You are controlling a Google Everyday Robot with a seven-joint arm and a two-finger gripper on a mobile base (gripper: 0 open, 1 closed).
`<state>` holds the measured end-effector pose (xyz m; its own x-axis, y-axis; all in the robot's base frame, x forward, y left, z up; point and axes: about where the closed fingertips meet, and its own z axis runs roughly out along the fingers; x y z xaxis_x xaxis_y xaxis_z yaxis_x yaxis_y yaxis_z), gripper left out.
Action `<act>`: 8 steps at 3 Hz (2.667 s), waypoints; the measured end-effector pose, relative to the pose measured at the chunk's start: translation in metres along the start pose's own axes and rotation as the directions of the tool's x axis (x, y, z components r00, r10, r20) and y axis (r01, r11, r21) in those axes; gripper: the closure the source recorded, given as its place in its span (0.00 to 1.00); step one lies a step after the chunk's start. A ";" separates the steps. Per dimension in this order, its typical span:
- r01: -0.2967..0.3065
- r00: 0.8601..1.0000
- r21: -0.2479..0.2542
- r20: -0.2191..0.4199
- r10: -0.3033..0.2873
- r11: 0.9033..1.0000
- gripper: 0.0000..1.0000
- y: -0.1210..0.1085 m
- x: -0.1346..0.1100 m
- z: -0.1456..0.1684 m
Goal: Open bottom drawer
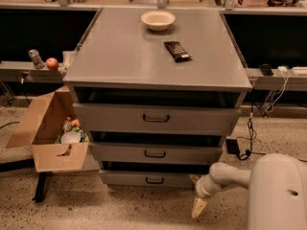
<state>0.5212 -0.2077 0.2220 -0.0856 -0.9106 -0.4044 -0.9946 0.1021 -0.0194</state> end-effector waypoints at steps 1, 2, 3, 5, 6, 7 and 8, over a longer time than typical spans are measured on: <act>0.009 1.000 0.040 -0.003 -0.009 0.999 0.00 -0.019 0.006 0.009; 0.005 1.000 0.078 -0.008 -0.004 0.997 0.00 -0.033 0.013 0.018; 0.011 1.000 0.107 -0.004 -0.011 0.994 0.00 -0.045 0.017 0.024; 0.038 0.999 0.118 -0.028 -0.035 0.992 0.00 -0.061 0.020 0.048; 0.050 0.998 0.108 -0.037 -0.046 0.993 0.00 -0.064 0.019 0.060; 0.067 0.997 0.096 -0.044 -0.063 0.993 0.23 -0.065 0.017 0.068; 0.067 0.997 0.096 -0.044 -0.063 0.993 0.45 -0.065 0.017 0.068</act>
Offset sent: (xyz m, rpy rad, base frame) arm 0.0539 -0.0174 -0.0287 -0.0280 -0.1205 -0.0550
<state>0.5887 -0.2029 0.1538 -0.0254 -0.9321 -0.3614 -0.9878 0.0789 -0.1342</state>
